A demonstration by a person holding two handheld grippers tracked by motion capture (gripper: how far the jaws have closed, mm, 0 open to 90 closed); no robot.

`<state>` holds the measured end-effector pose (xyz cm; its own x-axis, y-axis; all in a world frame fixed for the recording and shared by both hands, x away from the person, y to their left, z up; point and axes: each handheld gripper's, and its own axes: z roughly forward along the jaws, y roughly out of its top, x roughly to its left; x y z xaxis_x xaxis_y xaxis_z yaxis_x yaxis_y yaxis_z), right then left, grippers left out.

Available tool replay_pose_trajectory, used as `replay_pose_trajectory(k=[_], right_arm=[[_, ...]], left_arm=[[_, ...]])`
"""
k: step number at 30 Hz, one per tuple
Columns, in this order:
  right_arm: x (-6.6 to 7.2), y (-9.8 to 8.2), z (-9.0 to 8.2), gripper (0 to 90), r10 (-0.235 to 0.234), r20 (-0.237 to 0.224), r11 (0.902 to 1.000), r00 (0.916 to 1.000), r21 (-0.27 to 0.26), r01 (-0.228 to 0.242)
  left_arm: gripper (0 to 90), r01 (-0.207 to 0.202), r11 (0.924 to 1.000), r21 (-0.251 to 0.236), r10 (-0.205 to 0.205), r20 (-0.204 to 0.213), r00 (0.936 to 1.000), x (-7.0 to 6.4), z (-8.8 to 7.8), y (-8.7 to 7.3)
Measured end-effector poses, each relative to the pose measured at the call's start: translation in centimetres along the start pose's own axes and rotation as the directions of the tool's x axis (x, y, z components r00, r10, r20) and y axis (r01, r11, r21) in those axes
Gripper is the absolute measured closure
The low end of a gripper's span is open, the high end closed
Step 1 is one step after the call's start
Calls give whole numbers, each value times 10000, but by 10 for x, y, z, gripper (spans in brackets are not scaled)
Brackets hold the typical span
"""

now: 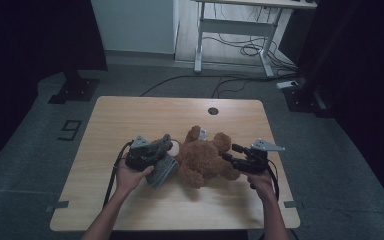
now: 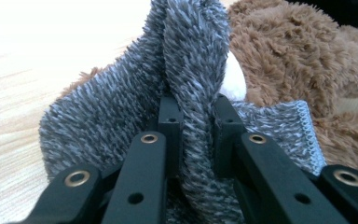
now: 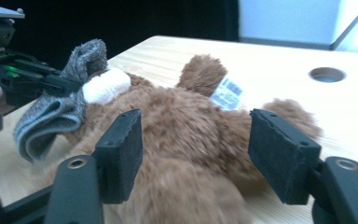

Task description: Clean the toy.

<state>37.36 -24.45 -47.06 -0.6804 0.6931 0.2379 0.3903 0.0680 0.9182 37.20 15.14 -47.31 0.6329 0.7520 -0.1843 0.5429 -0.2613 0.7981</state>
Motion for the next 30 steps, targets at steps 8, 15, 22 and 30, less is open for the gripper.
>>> replay_pose_trajectory(k=[8,15,22,30], right_arm=[[6,-22,45,185,484,-682,9792,9965,2000,-338],[16,-50,56,259,411,-883,9707,9952,2396,-189],[26,-61,51,470,-466,-291,9825,9985,1792,511],[13,-48,71,521,-787,991,9888,9920,1340,651]], left_arm=[[772,61,10000,-27,-61,198,9998,-2,-4,-6],[770,243,9997,-70,-238,634,9977,-4,-9,-18],[770,347,9991,-237,-331,639,9974,-7,-10,-23],[775,510,9969,-597,-502,135,9986,2,10,3]])
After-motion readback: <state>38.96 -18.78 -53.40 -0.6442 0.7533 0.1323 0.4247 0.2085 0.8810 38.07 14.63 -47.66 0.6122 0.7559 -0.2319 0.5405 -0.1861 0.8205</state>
